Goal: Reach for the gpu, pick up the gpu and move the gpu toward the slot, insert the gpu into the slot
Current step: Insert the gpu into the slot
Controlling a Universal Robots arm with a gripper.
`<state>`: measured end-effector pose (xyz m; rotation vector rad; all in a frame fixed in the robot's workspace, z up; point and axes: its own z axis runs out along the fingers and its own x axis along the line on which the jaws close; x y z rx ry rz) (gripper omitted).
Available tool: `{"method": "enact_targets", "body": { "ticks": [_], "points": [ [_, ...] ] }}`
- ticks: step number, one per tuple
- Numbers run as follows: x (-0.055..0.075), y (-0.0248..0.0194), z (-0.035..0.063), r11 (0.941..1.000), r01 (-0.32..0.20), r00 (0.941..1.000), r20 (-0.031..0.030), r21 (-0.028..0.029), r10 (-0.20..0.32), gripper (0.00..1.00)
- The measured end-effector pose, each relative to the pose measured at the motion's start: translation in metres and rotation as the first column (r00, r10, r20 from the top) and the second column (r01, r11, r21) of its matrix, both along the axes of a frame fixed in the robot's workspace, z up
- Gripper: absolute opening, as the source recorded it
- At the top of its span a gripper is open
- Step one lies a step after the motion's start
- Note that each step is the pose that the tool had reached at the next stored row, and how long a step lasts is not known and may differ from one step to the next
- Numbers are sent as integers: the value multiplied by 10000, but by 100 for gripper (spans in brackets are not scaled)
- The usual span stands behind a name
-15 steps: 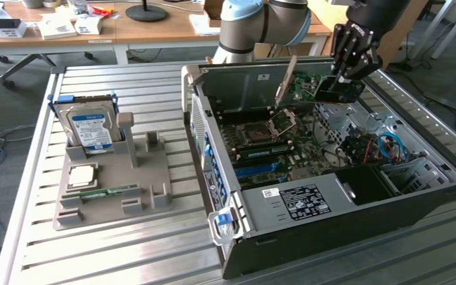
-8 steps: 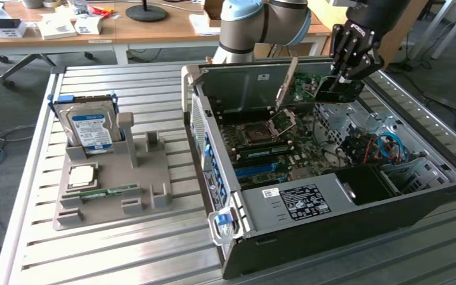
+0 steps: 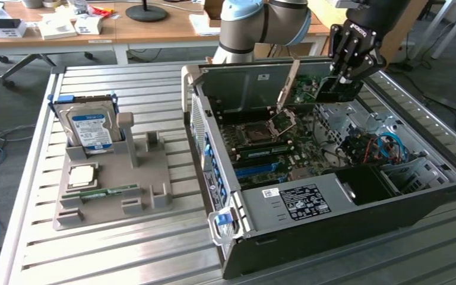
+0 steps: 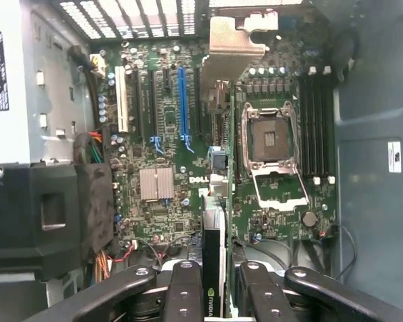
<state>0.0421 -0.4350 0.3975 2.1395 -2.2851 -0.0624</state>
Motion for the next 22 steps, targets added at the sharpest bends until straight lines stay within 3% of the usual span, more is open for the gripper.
{"method": "enact_targets", "body": {
  "ticks": [8,10,16,17,22],
  "points": [
    [-1,0,0,10000,-13,10000,8,-2,13,26],
    [-13,0,1,10000,-13,10000,81,-2,13,26],
    [-72,0,0,10000,-18,9992,403,-1,18,26],
    [-80,0,-1,10000,-20,9991,428,0,20,26],
    [-81,0,0,10000,-23,9991,431,-2,23,26]
  ]
}}
